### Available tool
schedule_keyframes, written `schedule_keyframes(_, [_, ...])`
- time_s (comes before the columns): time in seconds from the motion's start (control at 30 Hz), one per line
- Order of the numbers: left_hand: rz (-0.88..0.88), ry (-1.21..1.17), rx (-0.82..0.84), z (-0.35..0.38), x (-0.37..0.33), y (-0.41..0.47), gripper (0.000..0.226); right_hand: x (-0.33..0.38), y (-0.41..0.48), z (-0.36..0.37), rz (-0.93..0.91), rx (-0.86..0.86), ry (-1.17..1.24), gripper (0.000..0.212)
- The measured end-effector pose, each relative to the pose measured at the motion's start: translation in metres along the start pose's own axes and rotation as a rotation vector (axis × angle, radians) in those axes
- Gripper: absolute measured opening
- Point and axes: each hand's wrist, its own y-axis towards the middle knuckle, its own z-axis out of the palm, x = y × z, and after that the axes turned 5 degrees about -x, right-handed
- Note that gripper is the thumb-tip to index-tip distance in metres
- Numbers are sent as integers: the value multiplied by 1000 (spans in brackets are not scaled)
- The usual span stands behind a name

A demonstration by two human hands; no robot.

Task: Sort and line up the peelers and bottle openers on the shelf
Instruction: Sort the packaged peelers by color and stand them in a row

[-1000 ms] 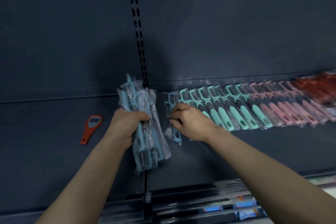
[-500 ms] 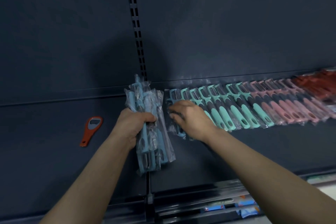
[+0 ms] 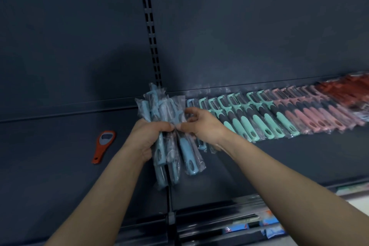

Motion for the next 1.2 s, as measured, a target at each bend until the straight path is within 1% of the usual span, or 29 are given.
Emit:
schedule_keyframes(0.1, [21, -25, 9, -5, -3, -2, 25, 5, 4, 5, -8, 2, 53, 33])
schedule_keyframes(0.2, [37, -58, -5, -10, -5, -3, 23, 10, 5, 10, -22, 21, 71, 7])
schedule_keyframes(0.23, [39, -69, -18, -12, -6, -3, 21, 13, 5, 11, -32, 0, 69, 4])
schedule_keyframes(0.27, [39, -78, -35, -14, -6, -3, 19, 14, 5, 11, -48, -36, 59, 9])
schedule_keyframes(0.33, [36, -92, -78, -19, -6, -2, 15, 16, 6, 10, -71, -101, 54, 26])
schedule_keyframes(0.4, [31, -93, -109, -24, -7, -1, 12, 17, 8, 7, -53, -117, 85, 35])
schedule_keyframes(0.47, [29, -88, -111, -26, -6, -2, 10, 15, 9, 6, -41, -127, 96, 34])
schedule_keyframes(0.53, [29, -86, -107, -27, -6, -2, 9, 12, 10, 9, -27, -159, 72, 20])
schedule_keyframes(0.57, [32, -83, -104, -27, -5, -3, 9, 10, 10, 11, -31, -192, 38, 17])
schedule_keyframes(0.6, [35, -77, -101, -27, -5, -3, 10, 9, 11, 14, -51, -242, -43, 19])
schedule_keyframes(0.67, [42, -68, -95, -28, -5, -3, 11, 8, 11, 19, -125, -368, -311, 26])
schedule_keyframes(0.7, [46, -64, -92, -30, -5, -3, 12, 8, 11, 22, -155, -415, -425, 26])
schedule_keyframes(0.73, [48, -61, -90, -31, -5, -2, 14, 9, 9, 26, -173, -438, -488, 24])
schedule_keyframes(0.8, [46, -53, -91, -33, -6, 0, 17, 7, 9, 35, -186, -450, -571, 17])
schedule_keyframes(0.9, [44, -35, -92, -37, -5, 2, 18, -1, 9, 46, -174, -435, -689, 21])
schedule_keyframes(1.03, [39, -10, -92, -41, -3, 4, 17, -6, 11, 50, -119, -402, -728, 24])
schedule_keyframes(1.13, [34, -9, -83, -43, -2, 6, 18, -5, 11, 53, -118, -361, -802, 29])
schedule_keyframes(1.2, [31, -7, -79, -43, -2, 7, 17, -4, 8, 57, -113, -321, -852, 26])
